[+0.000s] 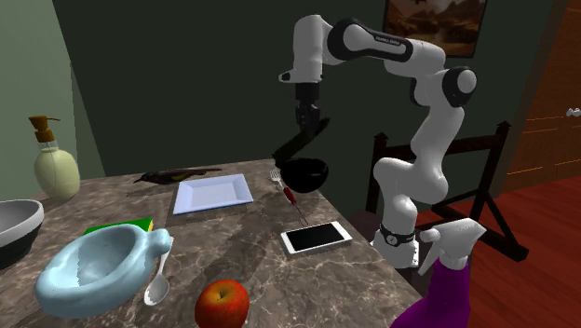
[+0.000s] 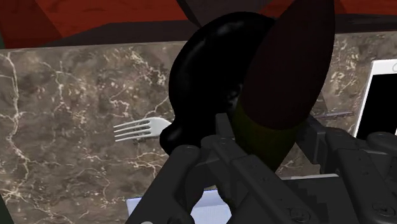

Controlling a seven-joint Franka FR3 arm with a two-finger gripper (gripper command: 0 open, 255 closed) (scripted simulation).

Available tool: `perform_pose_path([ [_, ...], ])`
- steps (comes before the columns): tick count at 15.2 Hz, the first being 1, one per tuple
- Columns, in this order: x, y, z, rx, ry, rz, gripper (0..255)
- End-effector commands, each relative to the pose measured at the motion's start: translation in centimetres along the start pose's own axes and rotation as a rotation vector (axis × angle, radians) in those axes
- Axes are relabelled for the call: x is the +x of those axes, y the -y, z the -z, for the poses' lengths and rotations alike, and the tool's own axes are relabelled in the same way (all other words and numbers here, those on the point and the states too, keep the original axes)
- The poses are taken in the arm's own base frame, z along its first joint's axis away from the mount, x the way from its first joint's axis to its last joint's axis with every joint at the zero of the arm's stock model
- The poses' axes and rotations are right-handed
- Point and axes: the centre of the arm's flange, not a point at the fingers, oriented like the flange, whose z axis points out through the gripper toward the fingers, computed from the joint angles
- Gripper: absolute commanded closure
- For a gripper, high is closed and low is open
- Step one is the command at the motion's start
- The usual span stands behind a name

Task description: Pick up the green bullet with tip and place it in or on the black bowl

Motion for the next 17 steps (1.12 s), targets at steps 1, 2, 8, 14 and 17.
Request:
perform_pose_path([
  [1,0.0,-0.1,-1.1,0.0,0.0,0.0,255],
  [2,-0.1,-0.1,-1.6,0.0,0.0,0.0,255],
  [8,-0.2,-0.5,-5.2,0.0,0.0,0.0,255],
  [14,-0.2,-0.5,-5.2,0.0,0.0,0.0,255],
  [17,-0.2,-0.5,-5.2,0.0,0.0,0.0,0],
])
